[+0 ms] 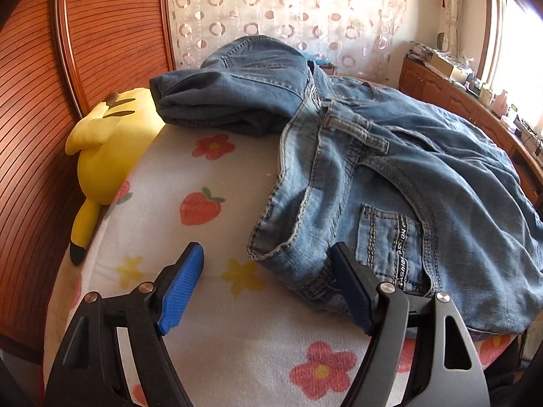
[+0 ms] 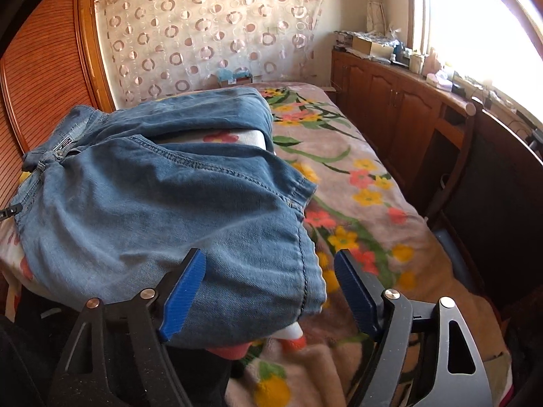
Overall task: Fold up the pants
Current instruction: 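Move both open grippers down toward the edge of the blue jeans, then close the right gripper on the jeans leg edge while the left gripper pinches the waistband edge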
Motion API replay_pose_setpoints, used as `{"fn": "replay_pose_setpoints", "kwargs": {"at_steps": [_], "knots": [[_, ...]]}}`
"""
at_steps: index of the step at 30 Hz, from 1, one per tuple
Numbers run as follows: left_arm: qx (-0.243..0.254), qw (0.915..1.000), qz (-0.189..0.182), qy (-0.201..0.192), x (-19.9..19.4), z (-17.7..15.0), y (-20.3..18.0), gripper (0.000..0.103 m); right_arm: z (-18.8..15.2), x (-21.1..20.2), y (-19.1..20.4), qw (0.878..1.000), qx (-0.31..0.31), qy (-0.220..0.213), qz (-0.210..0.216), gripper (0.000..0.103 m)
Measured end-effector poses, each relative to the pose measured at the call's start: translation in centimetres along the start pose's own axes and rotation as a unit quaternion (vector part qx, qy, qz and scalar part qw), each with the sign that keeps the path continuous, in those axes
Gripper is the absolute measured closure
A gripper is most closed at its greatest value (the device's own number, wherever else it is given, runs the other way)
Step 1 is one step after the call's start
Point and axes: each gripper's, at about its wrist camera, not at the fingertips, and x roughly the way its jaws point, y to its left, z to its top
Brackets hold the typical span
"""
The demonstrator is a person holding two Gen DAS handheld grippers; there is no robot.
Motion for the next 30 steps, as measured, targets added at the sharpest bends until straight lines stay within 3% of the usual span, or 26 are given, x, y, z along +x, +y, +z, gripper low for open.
{"fn": "replay_pose_setpoints", "kwargs": {"at_steps": [9,14,20,30], "knots": [[-0.001,0.9999,-0.016,0.005,0.5,0.3,0.1,0.025,0.4,0.0,-0.3,0.999,0.01,0.027,0.022,0.056],[-0.014,0.9991,-0.039,0.001,0.3,0.5,0.6,0.036,0.8,-0.1,-0.3,0.999,0.002,0.027,0.027,0.078],[-0.028,0.9984,-0.05,-0.002,0.4,0.8,0.8,0.037,1.0,0.0,-0.1,1.0,-0.011,0.016,0.02,0.093],[-0.061,0.9952,-0.066,-0.04,-1.2,1.0,1.6,0.046,1.8,-1.4,0.8,0.999,-0.02,-0.023,0.018,0.098]]}}
